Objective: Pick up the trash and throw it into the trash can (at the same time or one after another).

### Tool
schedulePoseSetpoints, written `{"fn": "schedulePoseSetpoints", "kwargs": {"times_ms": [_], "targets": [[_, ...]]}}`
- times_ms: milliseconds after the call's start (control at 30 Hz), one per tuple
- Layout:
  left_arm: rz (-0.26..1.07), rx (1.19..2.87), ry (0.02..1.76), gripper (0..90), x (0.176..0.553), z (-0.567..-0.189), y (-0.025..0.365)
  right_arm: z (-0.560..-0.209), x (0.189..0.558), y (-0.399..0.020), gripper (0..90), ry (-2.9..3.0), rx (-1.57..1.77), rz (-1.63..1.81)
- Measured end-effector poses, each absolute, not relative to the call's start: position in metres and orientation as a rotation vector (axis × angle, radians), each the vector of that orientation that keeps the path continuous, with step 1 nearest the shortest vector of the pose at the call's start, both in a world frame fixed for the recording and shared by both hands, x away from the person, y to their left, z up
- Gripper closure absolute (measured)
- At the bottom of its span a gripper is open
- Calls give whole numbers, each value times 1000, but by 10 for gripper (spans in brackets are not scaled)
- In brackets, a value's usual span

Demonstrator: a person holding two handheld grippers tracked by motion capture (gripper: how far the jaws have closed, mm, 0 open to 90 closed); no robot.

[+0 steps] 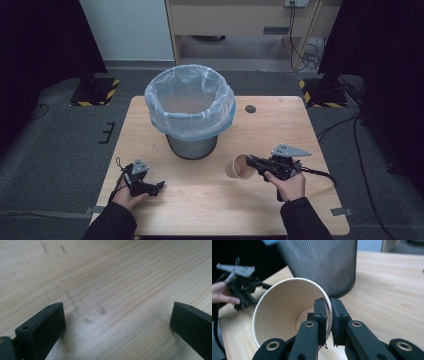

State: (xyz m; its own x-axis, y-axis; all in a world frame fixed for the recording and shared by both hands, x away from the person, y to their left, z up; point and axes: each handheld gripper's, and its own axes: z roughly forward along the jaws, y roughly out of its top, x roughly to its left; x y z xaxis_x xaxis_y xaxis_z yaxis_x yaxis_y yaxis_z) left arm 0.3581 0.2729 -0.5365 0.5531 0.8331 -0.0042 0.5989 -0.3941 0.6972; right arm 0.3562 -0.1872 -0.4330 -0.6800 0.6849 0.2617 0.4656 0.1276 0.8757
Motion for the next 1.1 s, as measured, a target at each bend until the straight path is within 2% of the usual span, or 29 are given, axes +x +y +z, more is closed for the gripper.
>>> {"fn": "schedulePoseSetpoints", "kwargs": {"times_ms": [633, 1100], "targets": [[460, 2132, 1146, 0, 358, -536, 273, -404, 352, -214, 845, 1860, 1167, 1766], [460, 2132, 1146, 0, 358, -536, 273, -370, 347, -235, 846, 1666, 1117, 1866]]}}
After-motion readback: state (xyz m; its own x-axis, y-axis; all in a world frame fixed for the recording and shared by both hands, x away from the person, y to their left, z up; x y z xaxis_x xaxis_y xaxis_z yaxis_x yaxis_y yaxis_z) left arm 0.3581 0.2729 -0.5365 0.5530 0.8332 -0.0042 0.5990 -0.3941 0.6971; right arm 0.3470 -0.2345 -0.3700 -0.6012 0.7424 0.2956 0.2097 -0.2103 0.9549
